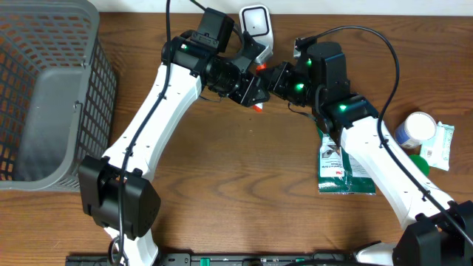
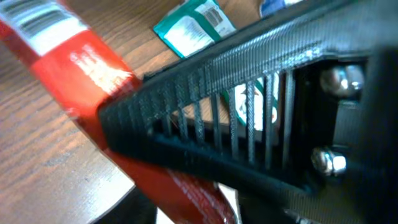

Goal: Scan the item barcode
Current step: 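Release the right gripper and raise the stick with the left gripper, then hold the red stick's barcode in front of the white scanner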

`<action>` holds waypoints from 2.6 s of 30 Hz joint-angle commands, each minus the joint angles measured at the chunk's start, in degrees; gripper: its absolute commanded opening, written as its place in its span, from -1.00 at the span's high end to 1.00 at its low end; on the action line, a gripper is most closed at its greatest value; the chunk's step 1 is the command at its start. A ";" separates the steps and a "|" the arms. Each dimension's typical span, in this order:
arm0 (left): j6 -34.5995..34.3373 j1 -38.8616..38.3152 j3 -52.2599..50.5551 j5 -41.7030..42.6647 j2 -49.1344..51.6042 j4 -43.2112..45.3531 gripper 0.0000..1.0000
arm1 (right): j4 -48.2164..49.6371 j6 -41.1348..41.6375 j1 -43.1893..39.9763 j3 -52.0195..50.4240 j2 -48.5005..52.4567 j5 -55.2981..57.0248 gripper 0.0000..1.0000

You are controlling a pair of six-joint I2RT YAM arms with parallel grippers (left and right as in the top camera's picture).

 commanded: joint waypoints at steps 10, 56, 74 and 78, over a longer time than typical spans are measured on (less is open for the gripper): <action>-0.17 -0.17 -0.13 -5.07 -0.42 0.11 0.85 | 0.87 0.33 1.20 0.07 0.15 -0.46 0.94; 15.10 -12.59 -0.11 -59.06 -0.42 1.42 0.86 | -35.85 -32.13 -10.05 0.07 -1.53 13.09 -0.98; 42.45 -11.80 -0.11 -69.51 -0.42 27.76 0.86 | -40.15 -33.16 -10.01 0.04 -1.53 13.05 -0.99; 49.75 -11.32 -0.11 -69.51 -0.42 32.63 0.86 | -40.15 -33.16 -10.01 0.04 -1.53 13.05 -0.98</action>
